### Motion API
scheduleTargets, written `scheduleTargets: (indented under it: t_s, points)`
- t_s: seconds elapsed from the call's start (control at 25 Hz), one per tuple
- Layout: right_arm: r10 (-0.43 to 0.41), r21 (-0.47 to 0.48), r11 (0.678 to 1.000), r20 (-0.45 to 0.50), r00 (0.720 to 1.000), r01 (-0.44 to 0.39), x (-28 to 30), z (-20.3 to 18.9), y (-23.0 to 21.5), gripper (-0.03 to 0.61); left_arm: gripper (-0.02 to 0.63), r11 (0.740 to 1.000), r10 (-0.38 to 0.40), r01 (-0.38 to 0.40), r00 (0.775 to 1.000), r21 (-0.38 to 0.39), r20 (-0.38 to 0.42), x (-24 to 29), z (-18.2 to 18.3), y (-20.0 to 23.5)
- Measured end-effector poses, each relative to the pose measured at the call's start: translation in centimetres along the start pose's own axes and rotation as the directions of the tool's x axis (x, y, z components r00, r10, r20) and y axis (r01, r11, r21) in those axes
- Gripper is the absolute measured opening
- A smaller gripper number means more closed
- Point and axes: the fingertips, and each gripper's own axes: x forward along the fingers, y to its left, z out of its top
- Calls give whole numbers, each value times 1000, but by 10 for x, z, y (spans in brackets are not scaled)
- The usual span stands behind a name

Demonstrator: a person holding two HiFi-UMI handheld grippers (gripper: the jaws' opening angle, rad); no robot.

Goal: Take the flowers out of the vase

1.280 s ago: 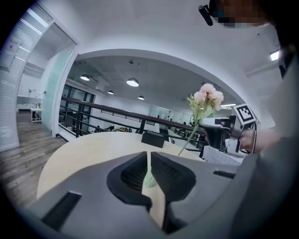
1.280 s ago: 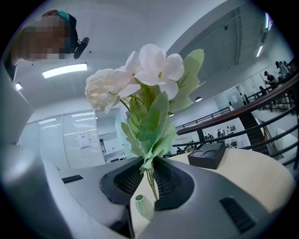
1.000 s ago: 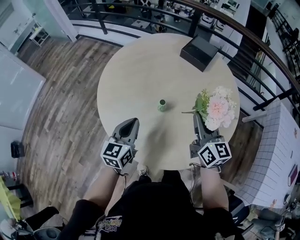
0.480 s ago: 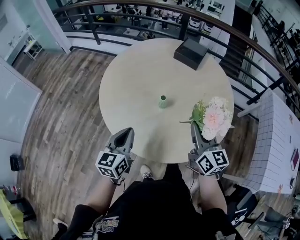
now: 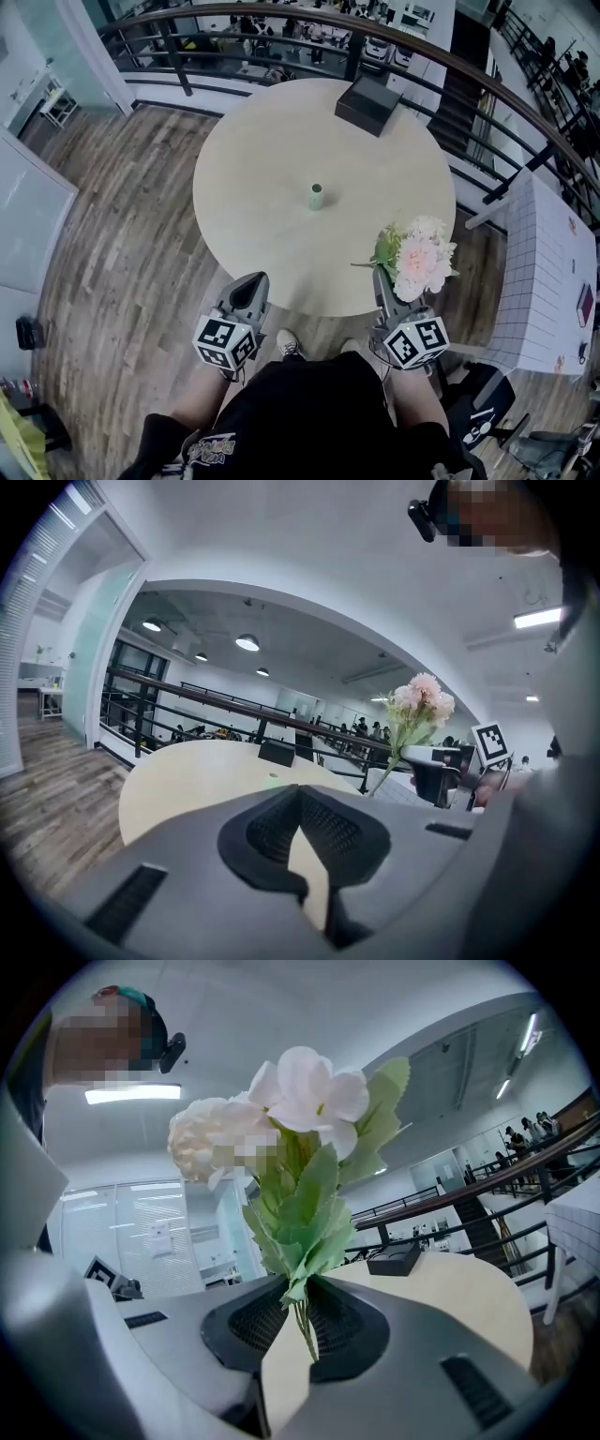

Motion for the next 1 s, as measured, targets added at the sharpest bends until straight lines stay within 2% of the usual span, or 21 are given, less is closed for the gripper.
scheduleTargets:
  t_s: [0.16,0.36,0.6,0.8,1.0]
  points:
    - [43,-8,999,-27,999,-43,-28,-9,-1,72,6,1000,18,-18,1000,-2,18,-7,-8,-28]
    - [103,-20,994,-41,994,-104,-71,-16,15,72,6,998,57,-56,998,-11,33,-44,-27,-65]
    - [163,-7,986,-77,984,-164,-71,-6,-32,72,6,993,118,-117,992,-24,37,-6,-24,-107]
    - [196,-6,980,-102,975,-197,-102,-17,-38,72,6,989,144,-142,989,-48,44,-17,-44,-143]
    - [212,-8,977,-102,972,-214,-126,-21,-48,72,6,985,167,-165,985,-41,52,-23,-58,-169]
